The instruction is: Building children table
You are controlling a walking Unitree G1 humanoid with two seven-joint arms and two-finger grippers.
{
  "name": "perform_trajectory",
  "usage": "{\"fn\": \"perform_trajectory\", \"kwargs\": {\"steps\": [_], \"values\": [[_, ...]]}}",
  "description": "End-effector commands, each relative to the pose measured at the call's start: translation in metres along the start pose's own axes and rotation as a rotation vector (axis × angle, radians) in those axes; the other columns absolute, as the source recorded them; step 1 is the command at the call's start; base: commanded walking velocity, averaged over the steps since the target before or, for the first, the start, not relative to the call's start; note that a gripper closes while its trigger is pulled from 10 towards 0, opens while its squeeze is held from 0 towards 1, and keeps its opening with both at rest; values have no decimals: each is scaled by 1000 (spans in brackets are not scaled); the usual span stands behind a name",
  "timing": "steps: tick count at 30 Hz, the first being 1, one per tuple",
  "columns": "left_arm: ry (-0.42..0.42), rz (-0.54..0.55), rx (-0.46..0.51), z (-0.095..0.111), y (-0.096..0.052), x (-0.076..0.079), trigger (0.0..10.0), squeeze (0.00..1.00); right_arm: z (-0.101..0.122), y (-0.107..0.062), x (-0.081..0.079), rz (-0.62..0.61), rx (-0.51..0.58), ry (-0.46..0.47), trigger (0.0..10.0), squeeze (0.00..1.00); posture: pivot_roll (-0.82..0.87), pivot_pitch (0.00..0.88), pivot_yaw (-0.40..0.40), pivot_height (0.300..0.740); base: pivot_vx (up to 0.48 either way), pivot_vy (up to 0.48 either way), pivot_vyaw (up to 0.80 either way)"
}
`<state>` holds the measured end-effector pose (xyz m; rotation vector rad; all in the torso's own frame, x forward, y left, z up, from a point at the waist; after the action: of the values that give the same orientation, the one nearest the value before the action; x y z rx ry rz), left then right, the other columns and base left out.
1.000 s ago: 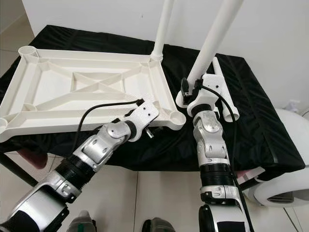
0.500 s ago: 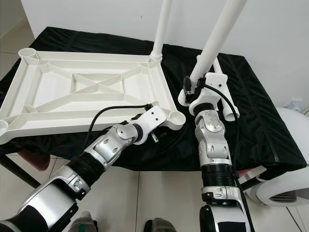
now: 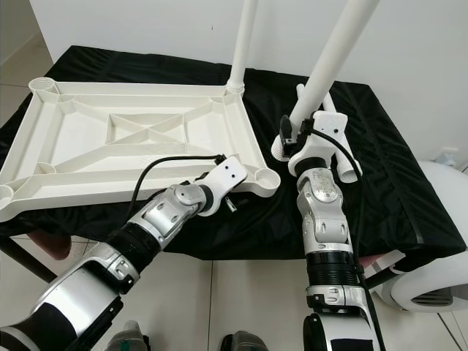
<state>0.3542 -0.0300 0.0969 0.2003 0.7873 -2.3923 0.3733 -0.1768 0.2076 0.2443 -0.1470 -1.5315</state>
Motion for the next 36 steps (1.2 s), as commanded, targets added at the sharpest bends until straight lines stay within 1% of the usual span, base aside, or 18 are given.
{"fn": "perform_trajectory", "kwargs": {"steps": [1,3,4,6,7,8,9,10,12,13,17,18,21,22,25,30,31,36], "values": [[17,-149,-22,-6,1,18,7647,0,5,-1,4,-10,12,-2,10000,0,28,16,-62,740,0,0,0],[8,-178,-21,-8,0,21,7647,0,5,-1,5,-11,13,-4,10000,0,27,15,-61,740,0,0,0],[23,-191,-18,-8,0,22,2471,0,5,-2,5,-10,12,-5,10000,0,26,14,-61,740,0,0,0],[27,-204,-15,-8,-1,23,2471,0,4,-2,5,-10,12,-7,10000,0,26,14,-61,740,0,0,0],[36,-218,-6,-7,-3,25,0,0,4,-2,4,-10,11,-6,10000,0,25,13,-60,740,0,0,0],[44,-227,2,-6,-4,25,0,0,4,-2,4,-10,10,-6,10000,0,25,13,-60,740,0,0,0],[45,-230,4,-6,-4,26,1255,0,4,-2,4,-9,9,-7,10000,0,26,11,-61,740,0,0,0],[45,-232,6,-5,-5,25,6941,0,3,-2,4,-9,8,-7,10000,0,28,9,-61,740,0,0,0],[45,-232,6,-5,-5,25,6941,0,3,-2,4,-9,8,-7,10000,0,28,9,-61,740,0,0,0],[50,-238,15,-3,-7,24,10000,0,3,-3,4,-7,8,-7,10000,0,28,8,-62,740,0,0,0],[47,-269,41,0,-13,21,9686,0,1,-3,2,4,-1,-10,10000,0,30,3,-65,740,0,0,0],[60,-306,54,-1,-18,23,4392,0,0,-3,1,9,-4,-12,10000,0,30,3,-65,740,0,0,0],[94,-351,68,-3,-24,28,3294,0,0,-3,1,11,-6,-16,10000,0,30,0,-66,740,0,0,0],[115,-369,73,-5,-28,29,0,0,-1,-3,1,11,-7,-17,10000,0,30,0,-65,740,0,0,0],[140,-412,82,-8,-34,34,0,0,-1,-3,1,12,-8,-18,10000,0,28,0,-65,740,0,0,0],[186,-463,78,-16,-43,39,2902,0,-1,-4,2,15,-10,-22,10000,0,27,0,-68,740,0,0,0],[206,-466,58,-20,-44,40,10000,0,-1,-4,2,17,-11,-26,10000,0,27,0,-69,740,0,0,0],[222,-457,28,-24,-43,40,10000,0,-1,-4,1,26,-11,-29,10000,0,26,0,-71,740,0,0,0]]}}
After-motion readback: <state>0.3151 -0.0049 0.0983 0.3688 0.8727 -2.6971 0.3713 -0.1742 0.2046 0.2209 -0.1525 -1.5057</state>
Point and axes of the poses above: a point about 5 cm out from each wrist's last joint towards the gripper, its own y axis pointing out of the wrist towards the gripper, its own z axis along the axis of the wrist's last joint, x = y × z, the point moved 4 cm from there along y, pointing out of the wrist towards the gripper, and after that the axes turned 4 degrees about y, right-handed, at the moved point
